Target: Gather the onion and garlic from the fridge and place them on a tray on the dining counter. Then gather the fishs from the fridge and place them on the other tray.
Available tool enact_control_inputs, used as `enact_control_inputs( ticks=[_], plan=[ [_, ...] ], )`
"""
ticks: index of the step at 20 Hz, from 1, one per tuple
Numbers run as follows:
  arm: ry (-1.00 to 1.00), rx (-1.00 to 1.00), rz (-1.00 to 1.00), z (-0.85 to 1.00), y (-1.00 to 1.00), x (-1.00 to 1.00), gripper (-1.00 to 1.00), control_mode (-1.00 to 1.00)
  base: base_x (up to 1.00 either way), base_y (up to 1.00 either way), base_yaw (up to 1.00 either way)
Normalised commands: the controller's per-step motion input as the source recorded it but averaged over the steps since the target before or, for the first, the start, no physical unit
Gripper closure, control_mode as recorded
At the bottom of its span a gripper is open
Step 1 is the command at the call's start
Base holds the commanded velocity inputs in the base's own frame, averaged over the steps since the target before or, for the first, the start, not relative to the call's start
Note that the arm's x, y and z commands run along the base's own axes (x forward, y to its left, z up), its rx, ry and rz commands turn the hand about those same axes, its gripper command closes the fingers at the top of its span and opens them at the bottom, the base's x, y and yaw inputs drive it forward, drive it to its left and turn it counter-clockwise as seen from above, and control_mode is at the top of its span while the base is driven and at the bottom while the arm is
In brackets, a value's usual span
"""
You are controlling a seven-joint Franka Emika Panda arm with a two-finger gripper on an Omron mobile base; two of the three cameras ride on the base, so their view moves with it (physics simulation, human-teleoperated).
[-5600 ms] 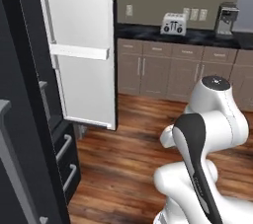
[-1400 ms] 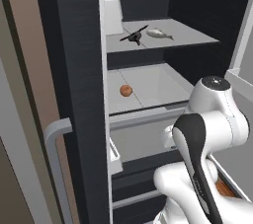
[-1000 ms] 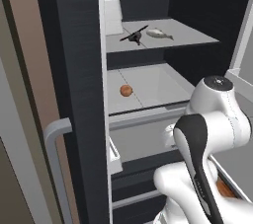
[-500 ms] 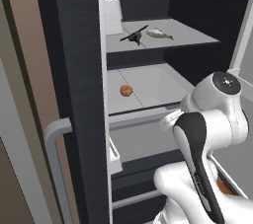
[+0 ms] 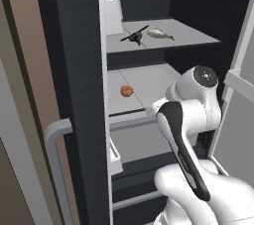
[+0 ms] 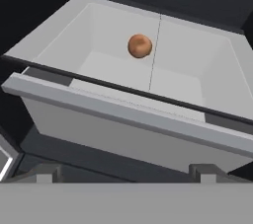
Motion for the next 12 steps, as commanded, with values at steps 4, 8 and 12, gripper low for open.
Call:
enact_control_inputs(
  ticks=[4,8,12],
  plan=[
    [0.00,0.00,-0.15,0.00,0.41,0.68,-1.00,-1.00,0.00,0.00,0.00],
    [0.00,0.00,-0.07,0.00,0.20,0.65,-1.00,-1.00,0.00,0.00,0.00],
    [0.00,0.00,-0.01,0.00,0.05,0.54,-1.00,-1.00,0.00,0.00,0.00]
  ],
)
